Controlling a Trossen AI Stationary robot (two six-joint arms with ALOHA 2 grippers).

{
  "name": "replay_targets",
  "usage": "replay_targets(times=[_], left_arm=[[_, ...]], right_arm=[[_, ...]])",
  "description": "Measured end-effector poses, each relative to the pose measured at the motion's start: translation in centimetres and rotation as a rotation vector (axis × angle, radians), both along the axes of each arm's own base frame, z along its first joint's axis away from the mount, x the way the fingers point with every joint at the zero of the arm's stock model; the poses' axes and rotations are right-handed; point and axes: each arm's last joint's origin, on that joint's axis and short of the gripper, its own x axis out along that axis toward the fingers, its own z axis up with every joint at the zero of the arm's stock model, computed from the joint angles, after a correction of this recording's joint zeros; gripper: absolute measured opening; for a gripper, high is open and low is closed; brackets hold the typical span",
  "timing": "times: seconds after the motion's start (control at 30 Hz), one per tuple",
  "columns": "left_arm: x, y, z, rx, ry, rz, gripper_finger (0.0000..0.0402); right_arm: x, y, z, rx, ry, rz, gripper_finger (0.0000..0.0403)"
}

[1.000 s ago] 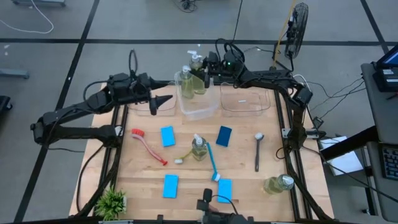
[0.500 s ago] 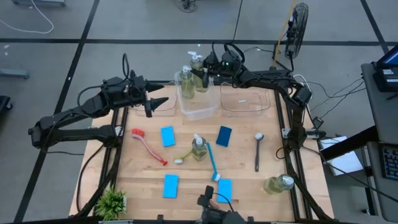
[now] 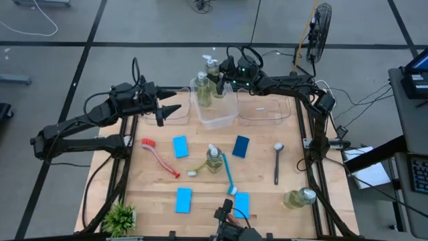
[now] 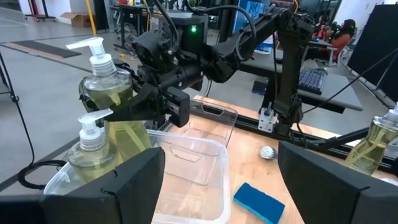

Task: Pick & Place Kitchen Sink Supplies
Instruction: Put the green soap dispenser into the transparent white bin

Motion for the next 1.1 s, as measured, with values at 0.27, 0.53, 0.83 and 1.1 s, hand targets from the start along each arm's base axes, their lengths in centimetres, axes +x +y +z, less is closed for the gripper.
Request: replay_targets(times=[0.27,0.53,0.83,1.1], left_arm=[[0.0,0.0,0.0,0.003,0.001,0.013,0.0327],[-0.1,0.3,0.0,0.012,0.006,0.093,0.0319],[-0.1,0.3,0.0,0.007,0.004,0.095,0.0306],[-0.1,0.2,0.0,-0.012,-0.003,0.088,0.0321]], right_arm=[[-0.3,0.4,-1.3,0.021,-0.030,-0.044,0.0192],[-0.2,0.7,-1.4,-0.013,-0.028,-0.061,0.0192],[0.1,0.7,-1.8,-0.024,-0.024,-0.093,0.0192],[0.5,0.3,-3.2,-0.003,-0.009,-0.137,0.0192]])
